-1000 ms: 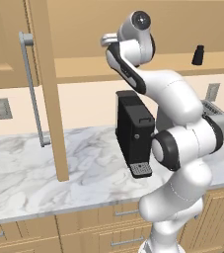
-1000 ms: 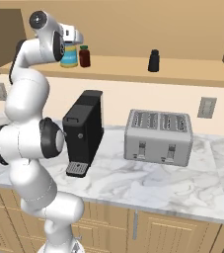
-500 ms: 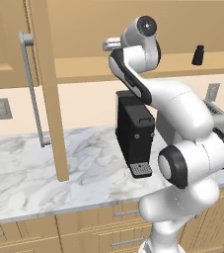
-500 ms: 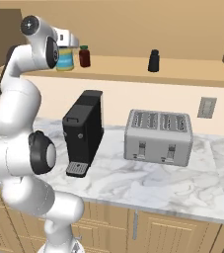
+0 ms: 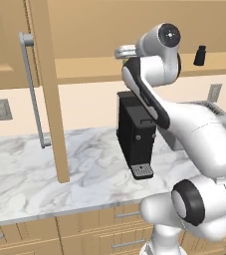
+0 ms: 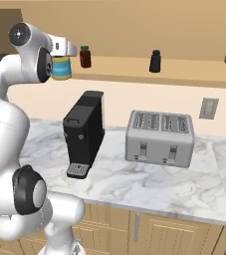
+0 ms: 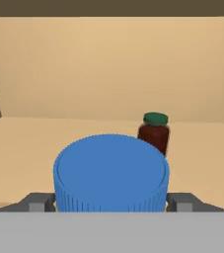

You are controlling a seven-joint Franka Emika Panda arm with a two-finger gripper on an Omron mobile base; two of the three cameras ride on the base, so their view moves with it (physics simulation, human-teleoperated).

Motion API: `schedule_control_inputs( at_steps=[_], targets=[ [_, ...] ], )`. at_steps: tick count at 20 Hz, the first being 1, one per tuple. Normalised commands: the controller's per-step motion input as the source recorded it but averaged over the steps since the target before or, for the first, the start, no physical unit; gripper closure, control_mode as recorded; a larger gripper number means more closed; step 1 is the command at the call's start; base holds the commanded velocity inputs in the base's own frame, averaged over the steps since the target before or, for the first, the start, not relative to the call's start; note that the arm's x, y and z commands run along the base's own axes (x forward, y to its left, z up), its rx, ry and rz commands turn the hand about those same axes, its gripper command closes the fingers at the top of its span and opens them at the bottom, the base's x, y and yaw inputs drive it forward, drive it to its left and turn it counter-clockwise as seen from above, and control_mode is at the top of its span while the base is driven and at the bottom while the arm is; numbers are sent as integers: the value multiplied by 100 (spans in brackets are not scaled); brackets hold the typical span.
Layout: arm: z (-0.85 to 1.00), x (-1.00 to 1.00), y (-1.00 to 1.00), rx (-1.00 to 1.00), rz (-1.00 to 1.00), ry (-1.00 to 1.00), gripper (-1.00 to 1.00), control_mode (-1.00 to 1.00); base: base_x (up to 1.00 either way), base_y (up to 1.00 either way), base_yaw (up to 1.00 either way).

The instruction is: Collect the paprika, mayonnaise, and shaker from the cabinet and place them next to the stove.

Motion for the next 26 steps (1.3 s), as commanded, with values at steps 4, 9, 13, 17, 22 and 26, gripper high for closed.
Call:
schedule_control_inputs(
  at_steps=[4,9,13,17,22,26],
  targets=[
    [0,-82,-33,0,1,0,100,-100,0,0,0],
    [-5,-89,-24,0,0,-1,100,-100,0,0,0],
    [-17,-82,-15,0,0,-3,100,-100,0,0,0],
    [-23,-62,-9,0,0,-3,100,-100,0,0,0],
    [-16,-31,-3,0,0,0,100,100,-23,0,0],
    [0,0,0,0,0,0,100,100,-68,0,0]
  ],
)
